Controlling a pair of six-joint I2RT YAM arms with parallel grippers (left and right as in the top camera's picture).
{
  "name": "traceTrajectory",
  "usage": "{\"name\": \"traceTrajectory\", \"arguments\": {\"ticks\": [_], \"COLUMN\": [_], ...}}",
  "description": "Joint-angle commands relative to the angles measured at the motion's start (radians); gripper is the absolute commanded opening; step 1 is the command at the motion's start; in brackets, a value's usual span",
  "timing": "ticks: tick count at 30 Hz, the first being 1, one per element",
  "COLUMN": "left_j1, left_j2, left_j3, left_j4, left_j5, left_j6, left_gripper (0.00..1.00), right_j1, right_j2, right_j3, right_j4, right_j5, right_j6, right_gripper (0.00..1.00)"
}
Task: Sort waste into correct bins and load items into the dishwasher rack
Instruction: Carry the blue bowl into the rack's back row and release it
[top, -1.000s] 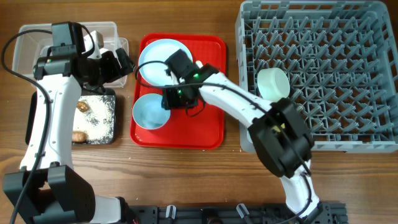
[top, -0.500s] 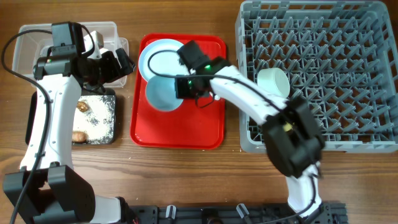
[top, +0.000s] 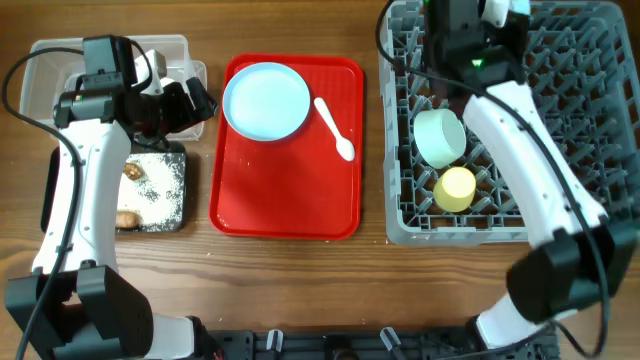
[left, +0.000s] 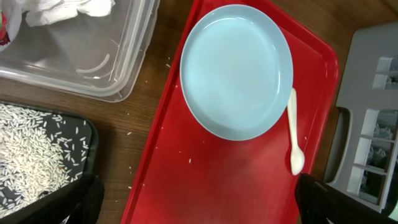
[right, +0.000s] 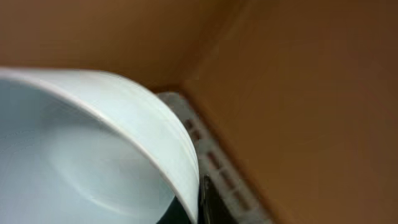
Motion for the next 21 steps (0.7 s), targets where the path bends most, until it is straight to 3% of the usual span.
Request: {"name": "traceTrajectory", "arguments": {"ticks": [1, 5, 21], "left_j1": [0.004, 0.004, 0.004], "left_j2": [-0.017, -0.017, -0.017], "left_j3": [0.021, 0.021, 0.021], "left_j4": [0.001, 0.001, 0.001], "left_j5": [-0.002, -0.002, -0.002], "left_j6": [0.006, 0.006, 0.006], "left_gripper": [1.00, 1.00, 1.00], "right_j1": [-0.019, -0.018, 0.026], "right_j2": [0.124, 0.246, 0.305], "right_j3": [0.009, 0.009, -0.022], "right_j4": [0.118, 0.255, 0.252], "right_j5": [0.122, 0.120, -0.027], "right_j6": [-0.525, -0.808, -0.814], "right_gripper": [0.04, 0.04, 0.04]}}
